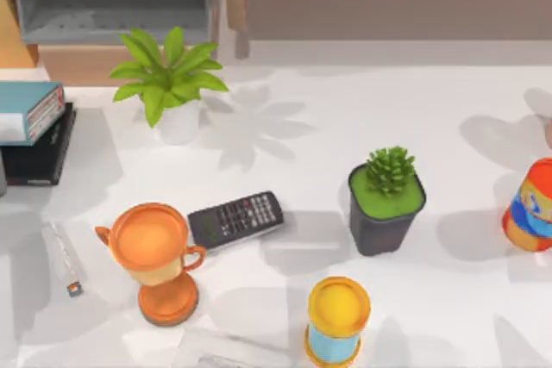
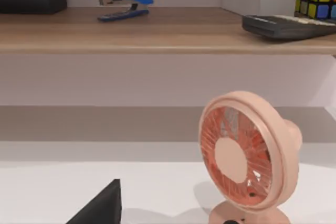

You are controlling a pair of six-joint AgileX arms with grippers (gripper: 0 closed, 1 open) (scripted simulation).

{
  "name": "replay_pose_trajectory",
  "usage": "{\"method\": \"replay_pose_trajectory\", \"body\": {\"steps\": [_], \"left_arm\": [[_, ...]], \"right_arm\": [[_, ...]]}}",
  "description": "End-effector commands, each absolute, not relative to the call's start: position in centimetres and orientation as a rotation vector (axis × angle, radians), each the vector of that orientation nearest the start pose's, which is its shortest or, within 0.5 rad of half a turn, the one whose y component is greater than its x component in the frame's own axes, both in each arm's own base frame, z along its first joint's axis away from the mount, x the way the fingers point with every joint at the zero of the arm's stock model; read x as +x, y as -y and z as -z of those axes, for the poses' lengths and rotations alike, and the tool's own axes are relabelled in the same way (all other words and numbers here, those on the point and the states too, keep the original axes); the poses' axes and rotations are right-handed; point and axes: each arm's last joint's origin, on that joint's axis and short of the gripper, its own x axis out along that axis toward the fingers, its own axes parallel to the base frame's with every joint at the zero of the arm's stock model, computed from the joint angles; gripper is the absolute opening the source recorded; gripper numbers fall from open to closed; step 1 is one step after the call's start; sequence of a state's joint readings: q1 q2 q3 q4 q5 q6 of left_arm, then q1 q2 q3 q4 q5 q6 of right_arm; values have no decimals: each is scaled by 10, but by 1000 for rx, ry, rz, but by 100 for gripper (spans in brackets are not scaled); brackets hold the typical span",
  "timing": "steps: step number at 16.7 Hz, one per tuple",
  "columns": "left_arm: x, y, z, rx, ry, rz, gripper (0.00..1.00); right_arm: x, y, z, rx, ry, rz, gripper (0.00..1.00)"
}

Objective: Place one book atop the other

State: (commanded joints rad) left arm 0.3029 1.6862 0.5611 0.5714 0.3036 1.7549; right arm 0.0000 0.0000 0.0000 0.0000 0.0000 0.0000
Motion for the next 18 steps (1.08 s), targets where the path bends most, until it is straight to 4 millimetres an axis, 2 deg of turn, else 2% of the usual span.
{"method": "replay_pose_trajectory", "body": {"steps": [12,18], "left_arm": [[287,-81,-115,1535,-382,439,98],[287,-81,-115,1535,-382,439,100]], "right_arm": [[106,1,-160,0,0,0,100],[106,1,-160,0,0,0,100]]}}
